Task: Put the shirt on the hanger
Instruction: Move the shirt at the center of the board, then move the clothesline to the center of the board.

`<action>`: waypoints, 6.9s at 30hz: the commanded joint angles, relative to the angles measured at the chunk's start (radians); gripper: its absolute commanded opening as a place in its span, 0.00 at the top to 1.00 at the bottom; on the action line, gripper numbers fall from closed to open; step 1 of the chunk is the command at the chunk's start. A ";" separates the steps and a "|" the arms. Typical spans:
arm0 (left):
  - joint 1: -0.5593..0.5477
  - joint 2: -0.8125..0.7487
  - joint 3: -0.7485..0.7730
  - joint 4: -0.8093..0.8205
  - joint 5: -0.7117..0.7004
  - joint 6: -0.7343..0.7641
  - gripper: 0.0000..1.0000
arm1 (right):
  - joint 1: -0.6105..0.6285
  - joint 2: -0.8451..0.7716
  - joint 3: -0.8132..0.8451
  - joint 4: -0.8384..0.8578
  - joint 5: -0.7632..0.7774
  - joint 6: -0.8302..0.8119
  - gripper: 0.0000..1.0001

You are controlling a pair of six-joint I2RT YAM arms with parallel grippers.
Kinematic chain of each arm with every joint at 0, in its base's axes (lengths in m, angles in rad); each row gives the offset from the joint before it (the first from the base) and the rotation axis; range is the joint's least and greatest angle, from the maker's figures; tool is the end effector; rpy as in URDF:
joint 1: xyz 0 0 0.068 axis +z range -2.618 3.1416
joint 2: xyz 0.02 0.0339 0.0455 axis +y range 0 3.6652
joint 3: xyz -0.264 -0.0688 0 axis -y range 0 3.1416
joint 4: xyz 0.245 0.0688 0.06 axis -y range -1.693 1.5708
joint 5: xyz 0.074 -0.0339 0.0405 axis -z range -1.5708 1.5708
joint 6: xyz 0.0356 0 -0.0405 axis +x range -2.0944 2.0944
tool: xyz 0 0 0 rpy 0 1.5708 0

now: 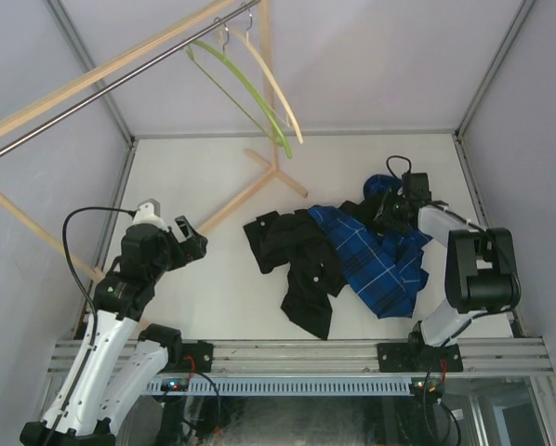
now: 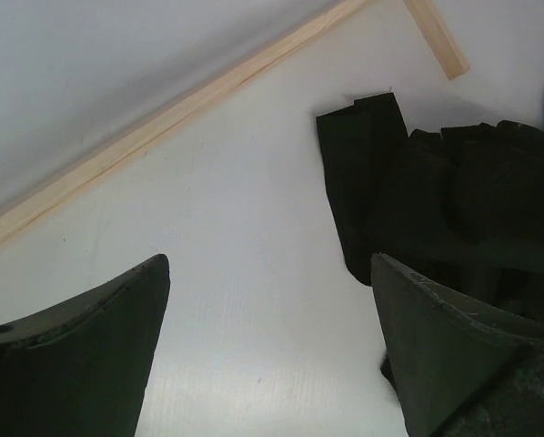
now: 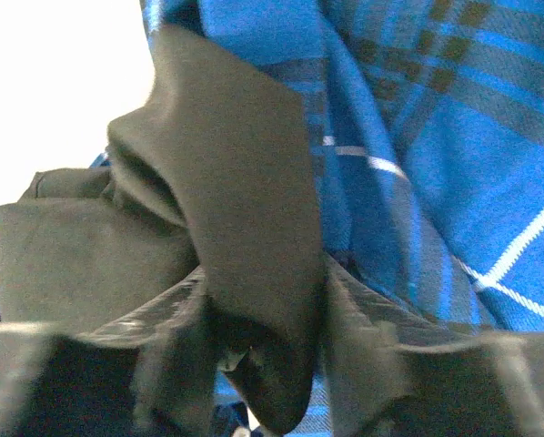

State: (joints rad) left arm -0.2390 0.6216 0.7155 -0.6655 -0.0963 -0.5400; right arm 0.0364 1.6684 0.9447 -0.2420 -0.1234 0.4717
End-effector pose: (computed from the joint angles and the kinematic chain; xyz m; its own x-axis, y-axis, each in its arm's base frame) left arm 0.1327 -0.0288 0.2907 -0.5316 -0.3972 -0.7481 -0.1355 0.9117 -0.3878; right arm 0.3309 0.0164 0.1691 -0.7804 0.4228 -0.4607 0.2790 0.8948 0.3487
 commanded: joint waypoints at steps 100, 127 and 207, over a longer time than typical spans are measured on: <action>0.443 0.220 0.411 0.007 -0.799 0.242 0.62 | 0.694 -0.847 -0.333 0.064 0.021 -0.176 0.16; 0.442 0.441 0.551 0.240 -0.378 0.488 1.00 | 0.694 -1.002 -0.418 0.028 0.068 -0.181 0.16; 0.459 0.247 0.315 0.073 -0.285 0.216 0.32 | 0.284 0.795 1.120 0.854 -0.114 -0.155 0.82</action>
State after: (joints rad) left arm 0.2146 0.8768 1.0538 -0.6308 -0.4057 -0.3069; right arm 0.3271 2.5774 2.1162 0.6044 -0.2775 0.3977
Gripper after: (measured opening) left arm 0.683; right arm 0.248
